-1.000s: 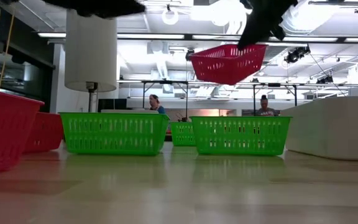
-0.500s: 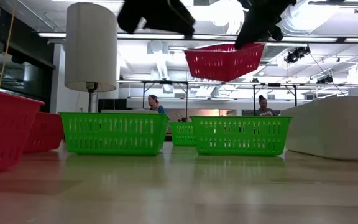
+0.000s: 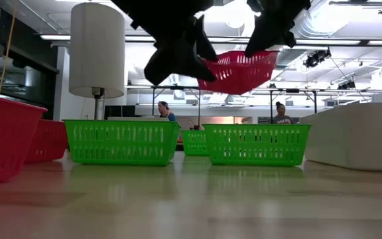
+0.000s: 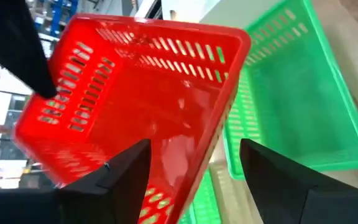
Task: Stack baskets by color
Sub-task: Stack the top red bin on top of the middle red bin
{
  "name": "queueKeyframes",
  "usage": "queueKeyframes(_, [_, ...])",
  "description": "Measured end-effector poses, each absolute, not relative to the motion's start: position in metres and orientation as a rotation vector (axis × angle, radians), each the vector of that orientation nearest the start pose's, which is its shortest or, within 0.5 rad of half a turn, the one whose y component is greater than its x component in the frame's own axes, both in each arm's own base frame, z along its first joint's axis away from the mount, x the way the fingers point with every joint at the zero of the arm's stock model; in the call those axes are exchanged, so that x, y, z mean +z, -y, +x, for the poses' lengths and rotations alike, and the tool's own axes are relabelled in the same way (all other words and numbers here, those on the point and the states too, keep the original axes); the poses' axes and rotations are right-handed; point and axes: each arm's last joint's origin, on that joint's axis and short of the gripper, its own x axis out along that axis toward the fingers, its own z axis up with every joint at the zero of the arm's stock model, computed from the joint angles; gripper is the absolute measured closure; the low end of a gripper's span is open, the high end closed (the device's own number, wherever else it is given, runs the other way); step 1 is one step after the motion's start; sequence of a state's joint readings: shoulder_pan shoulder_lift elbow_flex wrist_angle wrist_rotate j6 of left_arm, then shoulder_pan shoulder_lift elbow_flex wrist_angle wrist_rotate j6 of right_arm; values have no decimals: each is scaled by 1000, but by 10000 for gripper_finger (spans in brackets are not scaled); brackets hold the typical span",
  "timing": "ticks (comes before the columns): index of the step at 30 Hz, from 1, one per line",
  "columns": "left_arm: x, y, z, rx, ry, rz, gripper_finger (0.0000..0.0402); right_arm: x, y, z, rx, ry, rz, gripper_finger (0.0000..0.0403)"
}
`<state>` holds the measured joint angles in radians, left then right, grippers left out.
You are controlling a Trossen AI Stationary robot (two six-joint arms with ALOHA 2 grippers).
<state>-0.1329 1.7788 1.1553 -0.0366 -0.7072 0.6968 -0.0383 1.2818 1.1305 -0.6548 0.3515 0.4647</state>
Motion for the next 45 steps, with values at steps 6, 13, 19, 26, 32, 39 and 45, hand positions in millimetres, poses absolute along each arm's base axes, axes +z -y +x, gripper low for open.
queueKeyframes(6, [210, 28, 380, 340, -788, 912, 244, 310, 20, 261, -541, -707, 293, 403])
queueKeyframes(13, [210, 29, 380, 308, -793, 937, 388, 310, 20, 261, -535, -705, 285, 402])
queueKeyframes(19, [209, 29, 380, 299, -805, 937, 398, 312, 21, 262, -551, -677, 289, 373])
queueKeyframes(26, [206, 27, 376, 334, -860, 951, 401, 327, 22, 248, -590, -608, 269, 253])
queueKeyframes(32, [223, 42, 356, 343, -915, 960, 401, 343, 22, 221, -616, -578, 238, 161])
queueKeyframes(39, [289, 77, 293, 349, -906, 716, 401, 348, 19, 197, -675, -599, 226, 138])
queueKeyframes(45, [313, 92, 244, 252, -1005, 370, 401, 349, 11, 196, -674, -594, 189, 138])
